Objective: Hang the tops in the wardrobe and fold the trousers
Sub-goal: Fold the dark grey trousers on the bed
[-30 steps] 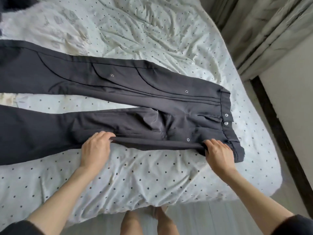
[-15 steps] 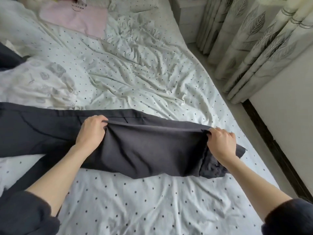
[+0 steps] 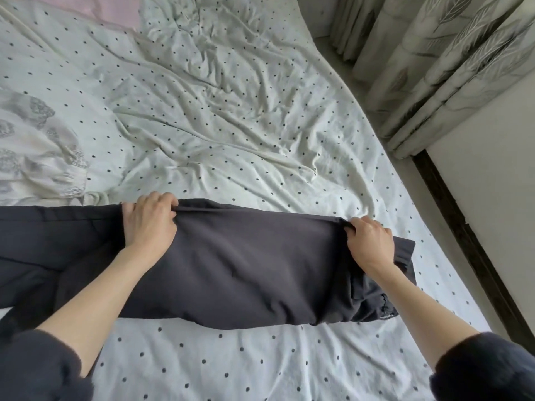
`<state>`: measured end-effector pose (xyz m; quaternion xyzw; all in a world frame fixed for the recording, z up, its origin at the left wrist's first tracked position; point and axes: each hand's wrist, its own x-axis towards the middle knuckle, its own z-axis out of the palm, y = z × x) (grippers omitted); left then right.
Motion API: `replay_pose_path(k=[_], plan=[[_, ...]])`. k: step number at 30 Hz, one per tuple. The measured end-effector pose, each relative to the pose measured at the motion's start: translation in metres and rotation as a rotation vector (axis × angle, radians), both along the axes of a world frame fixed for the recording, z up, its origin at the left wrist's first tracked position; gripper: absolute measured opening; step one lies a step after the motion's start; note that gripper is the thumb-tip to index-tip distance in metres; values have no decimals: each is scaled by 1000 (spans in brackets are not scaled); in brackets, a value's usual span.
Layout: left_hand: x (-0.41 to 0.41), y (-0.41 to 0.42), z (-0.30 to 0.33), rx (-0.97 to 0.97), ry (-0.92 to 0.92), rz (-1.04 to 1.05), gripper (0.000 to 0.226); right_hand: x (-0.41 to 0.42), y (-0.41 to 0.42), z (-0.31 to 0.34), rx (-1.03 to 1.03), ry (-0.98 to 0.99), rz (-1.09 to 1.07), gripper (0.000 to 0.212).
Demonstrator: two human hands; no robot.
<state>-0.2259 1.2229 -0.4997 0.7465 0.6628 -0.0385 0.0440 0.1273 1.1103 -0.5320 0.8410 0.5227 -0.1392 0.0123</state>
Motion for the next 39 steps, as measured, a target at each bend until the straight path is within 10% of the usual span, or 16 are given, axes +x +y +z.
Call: replay_pose_path(k=[15, 18, 25, 39], plan=[[156, -32, -12, -215, -32, -401, 36, 93, 9, 9, -386, 370, 111, 48], [164, -31, -13, -189, -92, -398, 30, 101, 8, 3, -390, 552, 64, 26], [166, -29, -25, 54, -173, -289, 4, 94, 23, 14, -135, 83, 249, 36], [32, -109, 2, 103, -55, -186, 75, -100, -33, 27, -8, 115, 521, 55]])
